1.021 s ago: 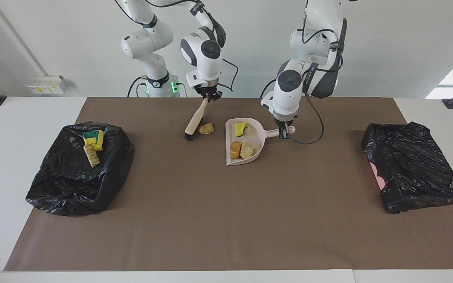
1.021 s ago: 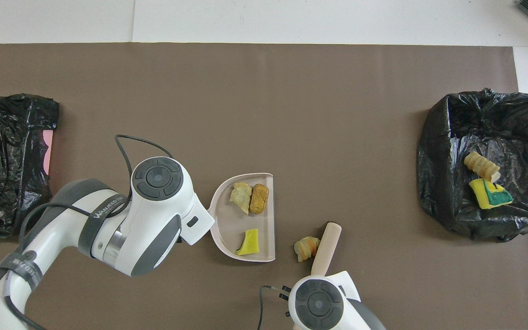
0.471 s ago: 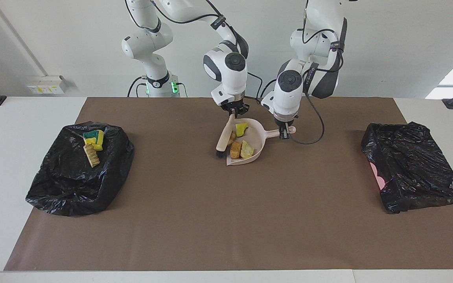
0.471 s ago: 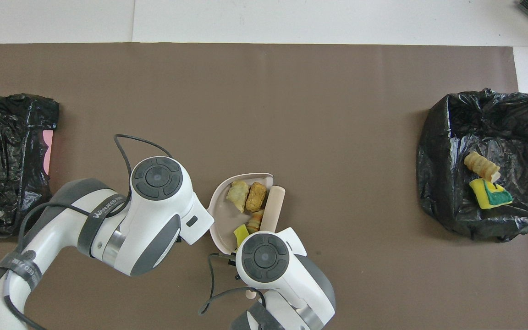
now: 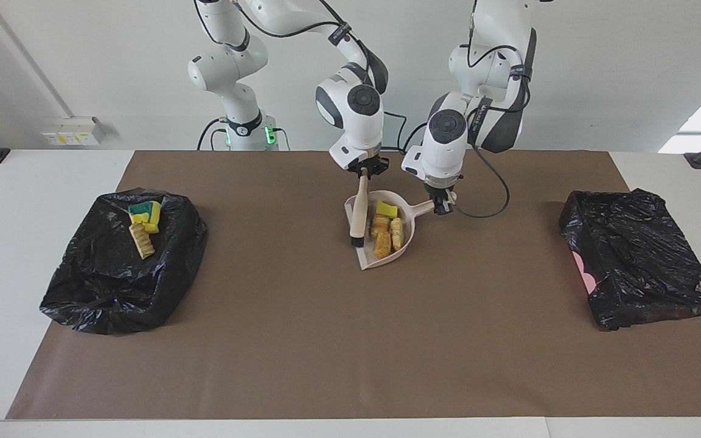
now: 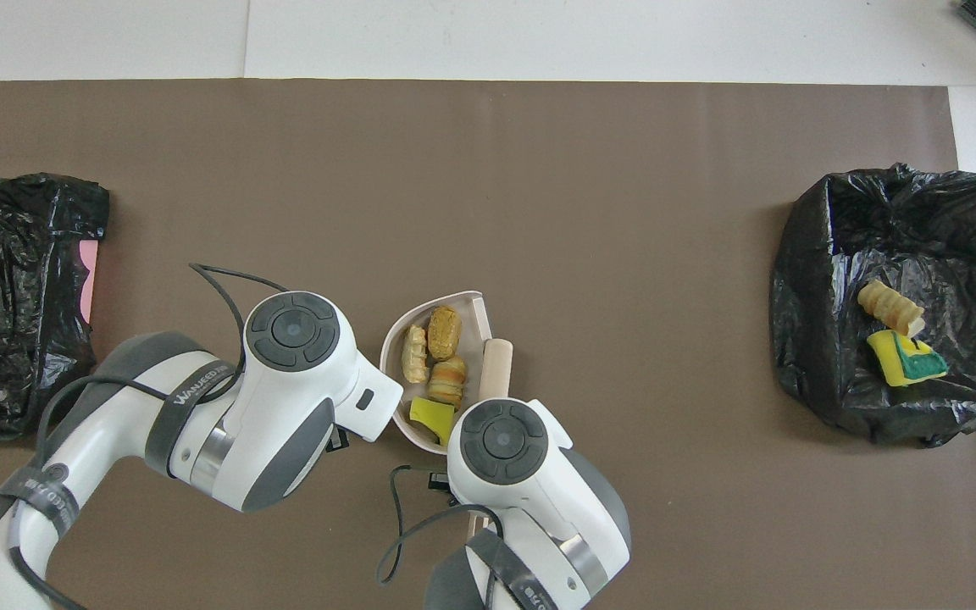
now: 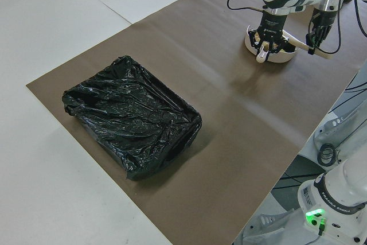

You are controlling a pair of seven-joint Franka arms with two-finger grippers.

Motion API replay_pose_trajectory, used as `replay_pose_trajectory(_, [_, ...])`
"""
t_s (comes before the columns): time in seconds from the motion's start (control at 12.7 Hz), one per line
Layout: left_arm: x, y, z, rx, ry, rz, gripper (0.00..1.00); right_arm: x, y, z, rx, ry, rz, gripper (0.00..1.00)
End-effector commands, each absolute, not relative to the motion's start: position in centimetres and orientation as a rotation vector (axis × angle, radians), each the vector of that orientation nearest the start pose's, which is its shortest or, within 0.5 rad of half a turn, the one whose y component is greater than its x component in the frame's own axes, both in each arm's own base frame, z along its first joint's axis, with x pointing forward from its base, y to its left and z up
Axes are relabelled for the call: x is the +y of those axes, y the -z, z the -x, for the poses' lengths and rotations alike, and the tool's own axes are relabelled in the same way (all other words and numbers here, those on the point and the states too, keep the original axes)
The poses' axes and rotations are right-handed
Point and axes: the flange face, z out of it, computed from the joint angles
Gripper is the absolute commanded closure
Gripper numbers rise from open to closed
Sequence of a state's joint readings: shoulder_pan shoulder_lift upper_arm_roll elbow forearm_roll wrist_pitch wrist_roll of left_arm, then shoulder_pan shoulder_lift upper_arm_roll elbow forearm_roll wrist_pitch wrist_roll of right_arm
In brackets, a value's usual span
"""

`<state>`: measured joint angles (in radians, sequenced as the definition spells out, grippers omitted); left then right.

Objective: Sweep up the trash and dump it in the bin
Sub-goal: 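Lift the loaded dustpan with the left gripper while the right withdraws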

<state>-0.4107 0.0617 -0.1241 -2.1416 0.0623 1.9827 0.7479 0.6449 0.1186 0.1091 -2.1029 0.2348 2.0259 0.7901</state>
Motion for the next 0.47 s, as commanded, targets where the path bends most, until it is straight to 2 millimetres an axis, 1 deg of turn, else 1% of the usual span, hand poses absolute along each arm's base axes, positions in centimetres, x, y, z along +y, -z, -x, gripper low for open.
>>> replay_pose_trajectory(0.0, [-24.0, -36.9, -46.3, 1.671, -0.330, 2.593, 1.00, 33.3, -39.6, -40.0, 0.227, -0.486, 3.084, 1.00])
replay_pose_trajectory(0.08, [-23.3, -37.2, -46.7, 1.622, -0.316, 2.638, 1.00, 31.6, -40.8, -40.3, 0.220, -0.480, 3.109, 1.00])
replay_pose_trajectory(0.16, [-22.3, -38.1, -47.6, 1.568, -0.289, 2.713, 1.00, 30.5, -41.8, -40.4, 0.212, -0.470, 3.138, 1.00])
replay_pose_trajectory(0.24, [-21.5, -39.1, -48.5, 1.523, -0.254, 2.780, 1.00, 30.2, -42.5, -40.2, 0.207, -0.457, 3.150, 1.00])
replay_pose_trajectory(0.39, [-20.1, -41.8, -50.4, 1.405, -0.172, 2.866, 1.00, 31.4, -42.7, -39.3, 0.157, -0.426, 3.144, 1.00])
